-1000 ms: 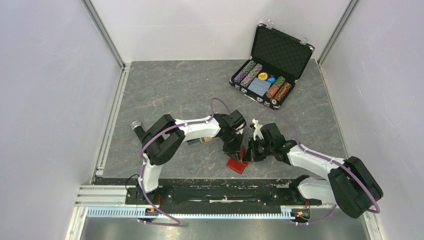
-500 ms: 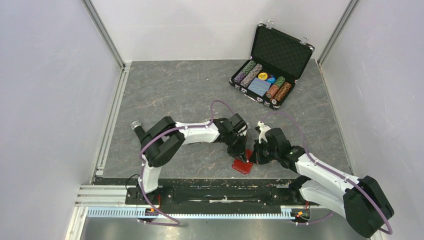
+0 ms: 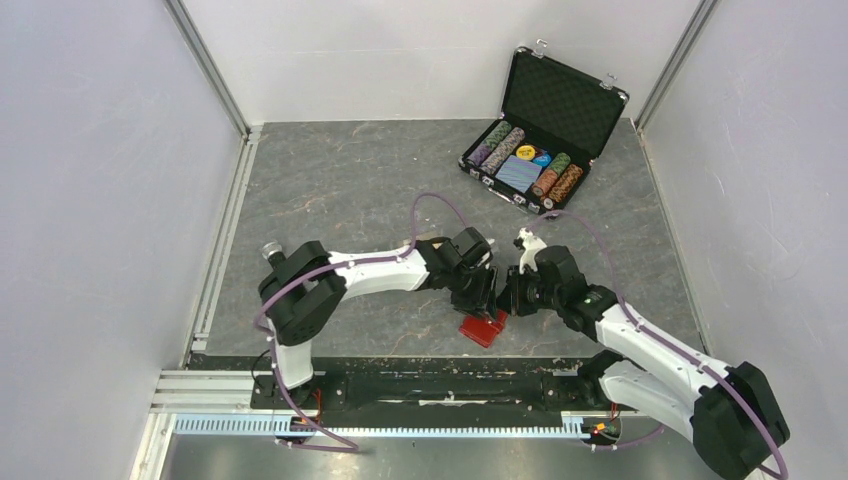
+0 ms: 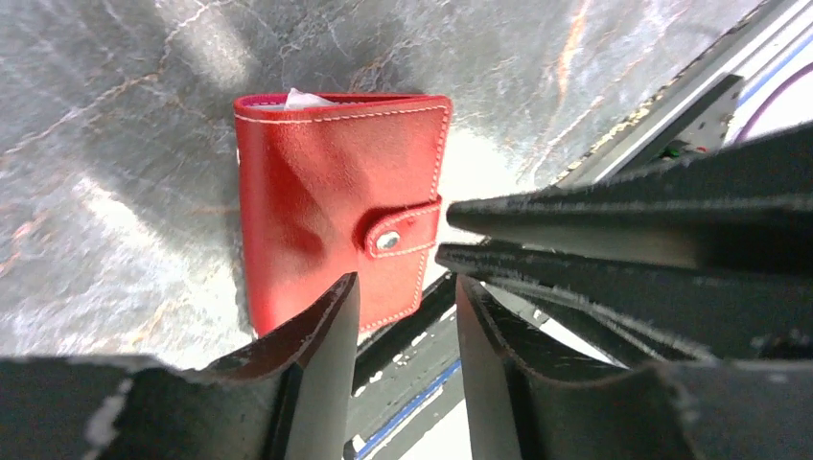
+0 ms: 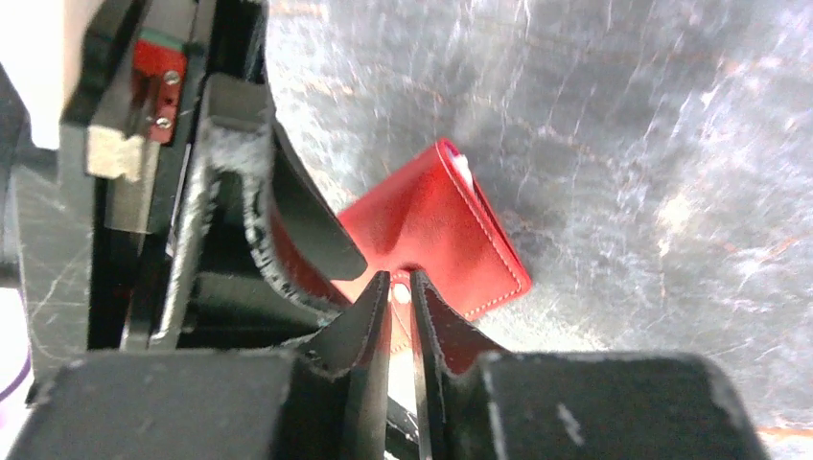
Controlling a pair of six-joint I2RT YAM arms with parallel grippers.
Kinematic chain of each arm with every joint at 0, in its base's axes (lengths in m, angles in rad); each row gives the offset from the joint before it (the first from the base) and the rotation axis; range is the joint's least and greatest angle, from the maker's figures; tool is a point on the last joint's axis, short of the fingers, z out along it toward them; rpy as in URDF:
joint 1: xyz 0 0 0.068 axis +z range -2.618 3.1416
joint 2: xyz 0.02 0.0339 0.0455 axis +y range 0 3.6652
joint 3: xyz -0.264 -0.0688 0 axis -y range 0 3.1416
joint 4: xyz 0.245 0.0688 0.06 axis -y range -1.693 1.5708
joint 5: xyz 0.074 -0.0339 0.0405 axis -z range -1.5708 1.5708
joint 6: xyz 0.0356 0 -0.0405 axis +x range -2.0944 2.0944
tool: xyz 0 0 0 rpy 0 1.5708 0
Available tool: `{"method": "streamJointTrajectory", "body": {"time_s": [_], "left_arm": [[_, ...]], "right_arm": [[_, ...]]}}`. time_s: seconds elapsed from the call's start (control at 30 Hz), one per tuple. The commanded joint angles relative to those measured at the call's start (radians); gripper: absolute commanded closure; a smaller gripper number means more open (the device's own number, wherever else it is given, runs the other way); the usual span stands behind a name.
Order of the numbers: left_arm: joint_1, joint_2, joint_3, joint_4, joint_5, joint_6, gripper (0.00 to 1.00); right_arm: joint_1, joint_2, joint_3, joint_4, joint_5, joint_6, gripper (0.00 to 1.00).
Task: Put the credit cards into the card holder
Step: Close the card holder at the center of the board, then reset both arms
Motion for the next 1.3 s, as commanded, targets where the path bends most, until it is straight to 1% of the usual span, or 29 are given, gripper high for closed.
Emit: {"method": "streamJointTrajectory", "body": {"time_s": [0.0, 0.1, 0.13, 0.27, 0.37, 0.4, 0.43, 0.47, 0.57, 0.63, 0.67, 0.73, 0.93, 1.07, 1.17, 1.27], "left_arm": [[0.008, -0.138, -0.021, 0.051, -0.075, 0.031, 0.5], [0.024, -0.212, -0.068, 0.115, -0.075, 0.006, 0.43], [0.033, -0.238, -0.093, 0.143, -0.071, -0.007, 0.41], [0.089, -0.333, -0.204, 0.236, -0.054, -0.045, 0.38], [0.153, -0.421, -0.289, 0.289, -0.033, -0.062, 0.32], [0.181, -0.448, -0.314, 0.301, -0.025, -0.066, 0.26], [0.212, -0.48, -0.344, 0.314, -0.013, -0.068, 0.23], [0.239, -0.514, -0.371, 0.318, -0.007, -0.067, 0.22], [0.331, -0.596, -0.418, 0.295, 0.02, -0.043, 0.13], [0.39, -0.644, -0.439, 0.272, 0.032, -0.031, 0.01], [0.425, -0.662, -0.452, 0.263, 0.044, -0.027, 0.0], [0.494, -0.699, -0.478, 0.254, 0.075, -0.028, 0.0], [0.684, -0.768, -0.517, 0.242, 0.129, -0.02, 0.0], [0.808, -0.765, -0.484, 0.182, 0.131, 0.022, 0.0], [0.889, -0.734, -0.439, 0.133, 0.121, 0.09, 0.0], [0.951, -0.668, -0.366, 0.073, 0.123, 0.183, 0.0]], "right_arm": [[-0.041, -0.033, 0.083, 0.03, -0.013, 0.005, 0.81], [-0.091, -0.04, 0.094, 0.032, -0.052, 0.011, 0.7], [-0.105, -0.042, 0.096, 0.032, -0.064, 0.013, 0.62], [-0.156, -0.057, 0.096, 0.031, -0.071, 0.014, 0.35], [-0.176, -0.082, 0.085, 0.029, -0.053, 0.018, 0.22], [-0.182, -0.09, 0.078, 0.029, -0.05, 0.02, 0.19], [-0.186, -0.096, 0.073, 0.027, -0.046, 0.019, 0.15], [-0.191, -0.101, 0.068, 0.026, -0.043, 0.02, 0.13], [-0.205, -0.112, 0.051, 0.022, -0.03, 0.029, 0.09], [-0.21, -0.114, 0.042, 0.022, -0.021, 0.034, 0.06], [-0.213, -0.115, 0.039, 0.02, -0.015, 0.035, 0.05], [-0.217, -0.113, 0.036, 0.017, -0.003, 0.037, 0.02], [-0.223, -0.091, 0.055, 0.016, 0.034, 0.036, 0.02], [-0.224, -0.063, 0.077, 0.017, 0.082, 0.026, 0.02], [-0.226, -0.033, 0.099, 0.018, 0.133, 0.024, 0.02], [-0.227, 0.0, 0.137, 0.009, 0.199, 0.02, 0.02]]}}
